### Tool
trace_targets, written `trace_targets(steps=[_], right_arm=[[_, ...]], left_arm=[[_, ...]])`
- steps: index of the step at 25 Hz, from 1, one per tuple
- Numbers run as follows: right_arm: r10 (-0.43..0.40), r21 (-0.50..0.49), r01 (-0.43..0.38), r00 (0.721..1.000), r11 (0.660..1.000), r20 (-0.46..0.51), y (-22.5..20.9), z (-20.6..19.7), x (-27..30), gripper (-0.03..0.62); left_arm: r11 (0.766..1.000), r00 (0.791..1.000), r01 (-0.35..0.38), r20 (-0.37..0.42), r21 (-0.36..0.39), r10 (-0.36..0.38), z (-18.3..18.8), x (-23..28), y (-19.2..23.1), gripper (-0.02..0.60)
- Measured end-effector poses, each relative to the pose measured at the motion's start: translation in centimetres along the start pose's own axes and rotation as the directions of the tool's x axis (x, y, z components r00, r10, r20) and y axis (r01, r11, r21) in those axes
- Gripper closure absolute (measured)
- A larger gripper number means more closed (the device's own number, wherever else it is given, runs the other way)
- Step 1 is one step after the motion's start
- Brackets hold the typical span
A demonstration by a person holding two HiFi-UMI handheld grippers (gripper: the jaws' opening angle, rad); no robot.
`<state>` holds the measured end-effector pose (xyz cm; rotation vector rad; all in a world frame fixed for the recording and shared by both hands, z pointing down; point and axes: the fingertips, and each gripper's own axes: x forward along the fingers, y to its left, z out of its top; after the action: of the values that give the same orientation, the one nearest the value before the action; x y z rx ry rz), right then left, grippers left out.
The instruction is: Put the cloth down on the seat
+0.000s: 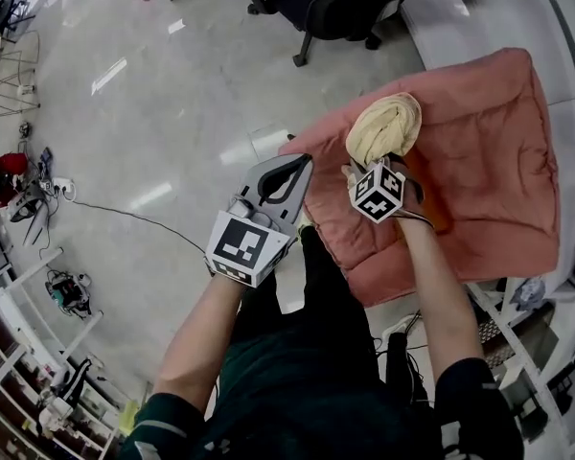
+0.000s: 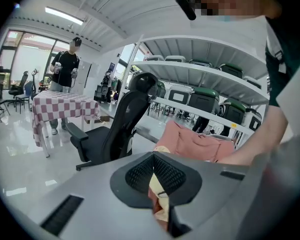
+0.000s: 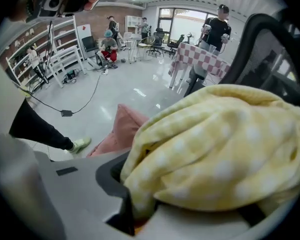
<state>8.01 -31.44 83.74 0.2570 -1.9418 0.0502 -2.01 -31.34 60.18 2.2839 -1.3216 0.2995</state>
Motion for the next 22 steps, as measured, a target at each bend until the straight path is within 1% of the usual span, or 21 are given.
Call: trace_targets(steps=[4,8,9,11,13,14,16,19,22], right_arm=[[0.043,-0.069,-0.047,0.998,0.997,-0.05,0.3,-0.2,2.5,0.513],[0.089,-0.102,-0.098,0.992,0.99,-0.084,0.6,-0.4,4.8,0.505],[0.107,-0.101,-0.117,0.99,0.988,-0.096,0.7,-0.5,5.4,0.497],[0.146,-0.08,-0.157,0.98,0.984,-0.132,1.1,-0.9,6.3,0.445],[0.178,-0.018,-0.184,0.971,0.983,-0.162,1.2,-1.5,6.9,0.383],[0.189,0.029,-0.186,0.968,0.982,-0.165,1.0,-1.7,7.0,0.372],[0.195,0.122,-0.178,0.969,0.977,-0.153,0.5,-2.2,6.7,0.37],[0.193,0.238,-0.162,0.975,0.958,-0.112,-0.2,-2.8,5.7,0.34],[0.165,0.363,-0.141,0.986,0.921,-0.035,-1.0,-3.2,3.6,0.329]], left_arm=[[1.0,1.0,0.004,-0.019,-0.007,-0.004,-1.0,1.4,0.6,0.575],[1.0,1.0,0.002,-0.03,-0.018,-0.002,-1.9,2.3,1.1,0.575],[1.0,0.999,0.001,-0.033,-0.02,-0.001,-2.0,2.4,1.3,0.575],[1.0,0.999,-0.002,-0.041,-0.022,0.001,-2.2,2.4,1.5,0.575],[1.0,0.999,-0.006,-0.046,-0.024,0.005,-2.2,2.1,1.8,0.575],[1.0,0.999,-0.008,-0.048,-0.025,0.007,-2.2,2.0,1.9,0.575],[1.0,0.999,-0.012,-0.051,-0.025,0.011,-2.3,1.9,2.1,0.575],[1.0,0.998,-0.013,-0.055,-0.021,0.012,-2.4,2.1,2.5,0.575],[1.0,0.998,0.001,-0.056,-0.015,-0.002,-2.1,2.2,2.1,0.575]])
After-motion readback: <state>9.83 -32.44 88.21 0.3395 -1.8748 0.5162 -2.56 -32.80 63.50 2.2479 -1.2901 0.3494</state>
